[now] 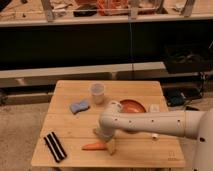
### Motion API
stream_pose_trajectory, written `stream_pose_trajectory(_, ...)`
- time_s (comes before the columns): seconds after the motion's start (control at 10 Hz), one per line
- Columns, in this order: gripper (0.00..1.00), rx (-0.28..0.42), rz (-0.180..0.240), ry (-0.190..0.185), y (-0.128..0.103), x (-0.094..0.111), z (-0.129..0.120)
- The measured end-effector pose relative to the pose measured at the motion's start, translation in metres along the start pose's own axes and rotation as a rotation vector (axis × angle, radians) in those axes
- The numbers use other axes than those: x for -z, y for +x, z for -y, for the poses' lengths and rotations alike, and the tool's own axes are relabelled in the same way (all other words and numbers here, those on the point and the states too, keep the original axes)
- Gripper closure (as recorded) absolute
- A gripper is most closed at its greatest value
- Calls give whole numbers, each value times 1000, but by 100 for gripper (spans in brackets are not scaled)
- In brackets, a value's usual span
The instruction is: Place the pepper in the ceramic cup
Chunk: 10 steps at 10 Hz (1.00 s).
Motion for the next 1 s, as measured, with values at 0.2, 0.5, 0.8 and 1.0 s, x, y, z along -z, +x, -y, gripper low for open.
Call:
stream_pose_trajectory(0.2, 20, -7, 6, -5, -1, 1, -2)
stream_pose_trajectory(0.5, 20, 1, 2, -4, -2, 0, -1)
stream_pose_trajectory(0.8, 20, 5, 1, -7, -4, 0, -1)
stream_pose_trajectory(1.0, 20, 1, 4, -9, -4, 1, -2)
